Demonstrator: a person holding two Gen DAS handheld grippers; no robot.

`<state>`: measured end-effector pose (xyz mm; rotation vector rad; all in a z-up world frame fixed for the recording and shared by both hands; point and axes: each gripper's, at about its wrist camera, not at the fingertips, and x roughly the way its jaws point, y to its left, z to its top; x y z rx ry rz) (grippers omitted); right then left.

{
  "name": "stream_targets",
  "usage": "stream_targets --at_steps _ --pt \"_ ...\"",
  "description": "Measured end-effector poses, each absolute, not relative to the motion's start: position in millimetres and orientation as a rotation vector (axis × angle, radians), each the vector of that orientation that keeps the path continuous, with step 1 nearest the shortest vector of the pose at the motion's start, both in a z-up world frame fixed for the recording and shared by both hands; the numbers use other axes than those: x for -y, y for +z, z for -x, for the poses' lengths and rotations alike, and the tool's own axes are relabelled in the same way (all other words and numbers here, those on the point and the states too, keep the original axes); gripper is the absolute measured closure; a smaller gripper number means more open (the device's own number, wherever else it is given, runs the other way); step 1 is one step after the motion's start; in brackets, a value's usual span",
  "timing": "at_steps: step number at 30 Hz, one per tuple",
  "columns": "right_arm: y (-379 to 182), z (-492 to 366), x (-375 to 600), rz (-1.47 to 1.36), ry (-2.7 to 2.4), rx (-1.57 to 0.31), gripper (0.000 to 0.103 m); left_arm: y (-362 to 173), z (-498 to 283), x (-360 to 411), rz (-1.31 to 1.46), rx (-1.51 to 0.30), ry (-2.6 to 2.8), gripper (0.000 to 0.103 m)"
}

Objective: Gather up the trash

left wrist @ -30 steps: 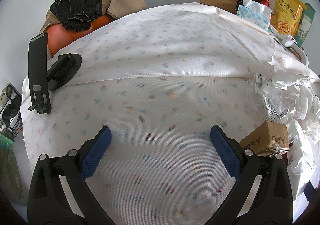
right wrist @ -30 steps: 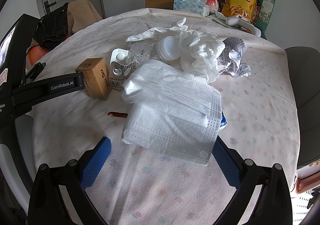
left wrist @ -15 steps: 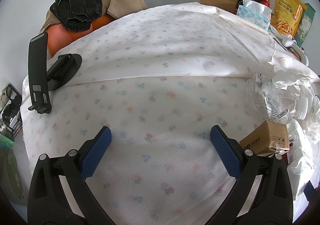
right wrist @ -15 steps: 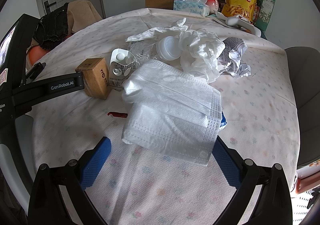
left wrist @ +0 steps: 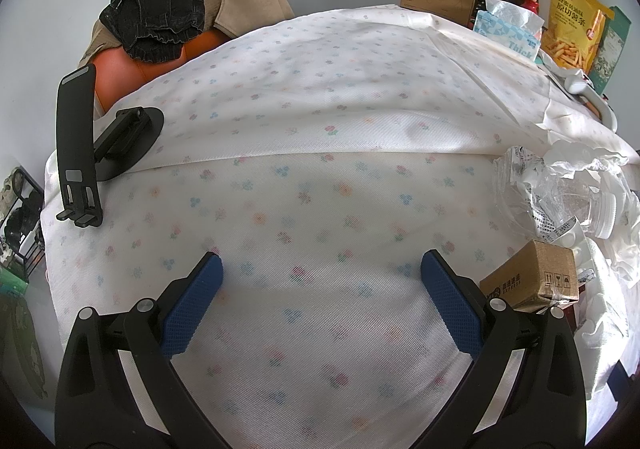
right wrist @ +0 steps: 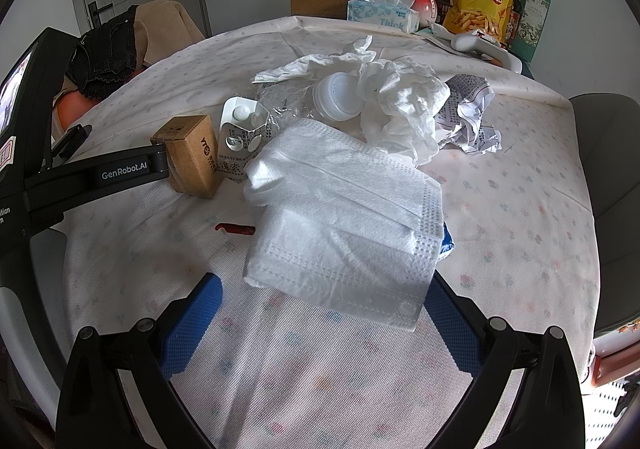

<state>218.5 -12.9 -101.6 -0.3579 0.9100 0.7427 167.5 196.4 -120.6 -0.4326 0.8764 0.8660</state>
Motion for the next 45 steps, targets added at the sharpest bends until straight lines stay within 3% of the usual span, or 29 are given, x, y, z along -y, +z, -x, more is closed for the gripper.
stream_targets --at_steps 30,34,45 --pt "-101.5 -217.8 15.2 0.365 0.741 -0.91 0.007 -119.1 -164.0 -198.8 0.45 -0.87 0.847 0.004" --pt "-90.5 -200.6 23.6 0.375 0.775 -0.916 0.007 -98.6 -134.7 -195.7 0.45 -0.724 0.867 0.004" --pt "-18.0 -147.5 85.8 0.258 0.668 -0.693 0.007 -27.9 -62.6 -160.3 0.462 -0.36 0.599 0.004"
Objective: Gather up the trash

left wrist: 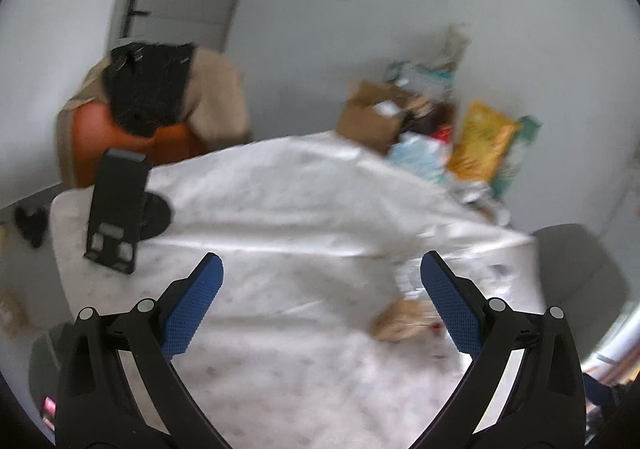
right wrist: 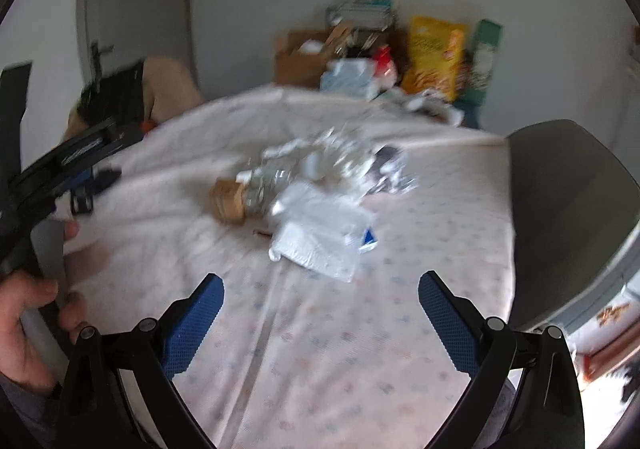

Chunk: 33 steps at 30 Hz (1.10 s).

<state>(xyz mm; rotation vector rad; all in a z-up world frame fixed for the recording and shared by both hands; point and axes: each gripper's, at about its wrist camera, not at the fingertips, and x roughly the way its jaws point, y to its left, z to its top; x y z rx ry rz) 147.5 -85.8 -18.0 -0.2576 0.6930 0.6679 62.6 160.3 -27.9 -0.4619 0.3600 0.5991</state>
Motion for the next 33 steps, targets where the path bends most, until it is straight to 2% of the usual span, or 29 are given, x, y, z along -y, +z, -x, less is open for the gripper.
stream_targets --at_steps 6,10,18,26,33 --pt "17.9 -127.5 140.7 0.09 0.616 -0.609 0.007 2.7 -46.1 -122.3 0.443 -0.295 0.385 0.004" --pt "28.3 -112.8 173.4 0.06 0.445 -0.548 0.007 1.4 -53.9 -91.8 0.387 -0.341 0.292 0.004" --pt "38.2 -103.6 231.4 -0.007 0.184 -0.568 0.007 10.2 -62.0 -50.4 0.349 -0.377 0.174 0.004" --pt "50.4 -96.8 257.5 -0.043 0.175 -0.527 0.007 23.4 -57.8 -17.8 0.26 -0.361 0.147 0.004" --pt "35.0 -95.0 263.8 -0.071 0.171 -0.576 0.007 4.4 -69.7 -11.3 0.215 -0.458 0.143 0.004"
